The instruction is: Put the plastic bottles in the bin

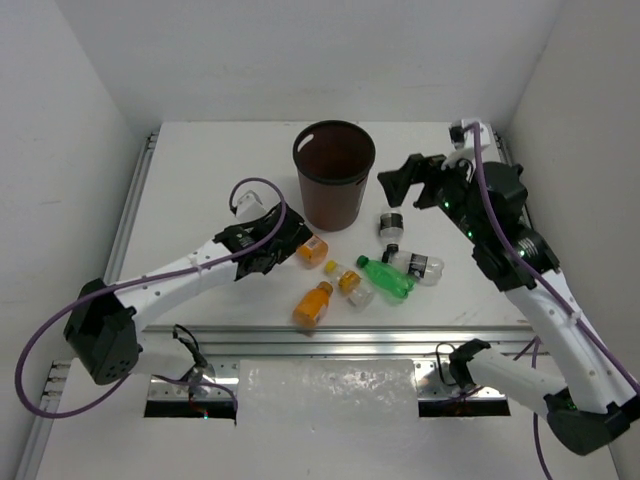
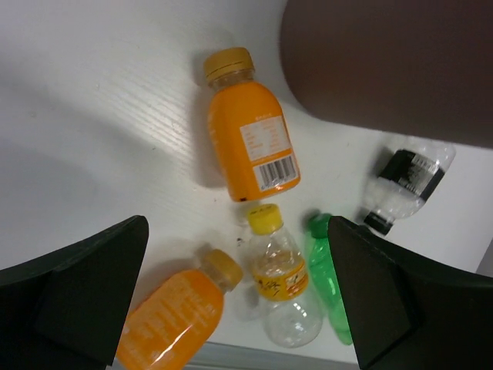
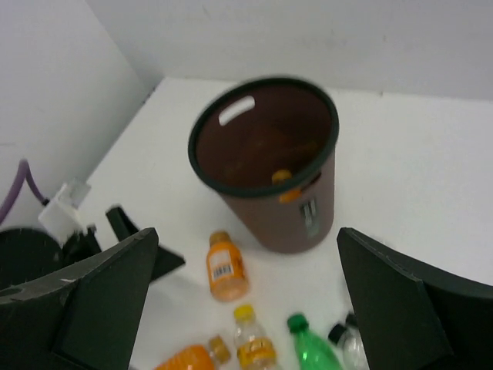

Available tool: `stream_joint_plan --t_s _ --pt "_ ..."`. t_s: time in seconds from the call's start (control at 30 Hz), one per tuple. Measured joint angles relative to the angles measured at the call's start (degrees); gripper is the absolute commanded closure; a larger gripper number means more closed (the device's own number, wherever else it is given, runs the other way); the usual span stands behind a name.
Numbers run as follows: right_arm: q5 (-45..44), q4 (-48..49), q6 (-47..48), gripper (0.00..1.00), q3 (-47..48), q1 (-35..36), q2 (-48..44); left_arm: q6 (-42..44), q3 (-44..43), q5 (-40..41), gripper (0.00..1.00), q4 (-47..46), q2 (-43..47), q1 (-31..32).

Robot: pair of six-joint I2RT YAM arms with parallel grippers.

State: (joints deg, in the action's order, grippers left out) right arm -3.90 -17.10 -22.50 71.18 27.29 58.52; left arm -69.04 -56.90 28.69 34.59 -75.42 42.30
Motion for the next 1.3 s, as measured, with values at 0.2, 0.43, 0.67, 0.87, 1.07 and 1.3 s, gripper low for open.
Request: stream_joint_plan --t_s 0.2,0.43,0.67,0.87,1.07,1.3 --pt "0.1 -3.2 -3.4 0.01 -9.4 0.0 -6.7 -8.3 -1.3 -0.1 0.0 -3.7 -8.2 -1.6" --pt "1.6 -4.2 -4.8 0.01 -10.8 0.0 -8.2 -10.0 -10.2 -2.6 0.01 -3.5 -23.3 -2.7" --pt "2.9 -4.2 -5.9 0.01 -13.3 0.0 -8.3 -10.0 -10.5 -4.1 0.18 -2.9 -28.5 -3.4" --pt "3.1 -3.9 -6.2 0.01 -13.9 0.0 -8.2 -9.3 -7.8 -4.9 0.57 -5.4 -27.7 -5.2" --pt "7.2 -3.5 -6.9 0.01 -14.8 -0.1 -8.0 -6.8 4.7 -2.1 0.76 -4.7 -14.7 -8.3" --pt "25.5 6.8 -15.4 0.01 -16.9 0.1 -3.4 13.9 18.5 -7.1 0.89 -16.3 19.5 -8.2"
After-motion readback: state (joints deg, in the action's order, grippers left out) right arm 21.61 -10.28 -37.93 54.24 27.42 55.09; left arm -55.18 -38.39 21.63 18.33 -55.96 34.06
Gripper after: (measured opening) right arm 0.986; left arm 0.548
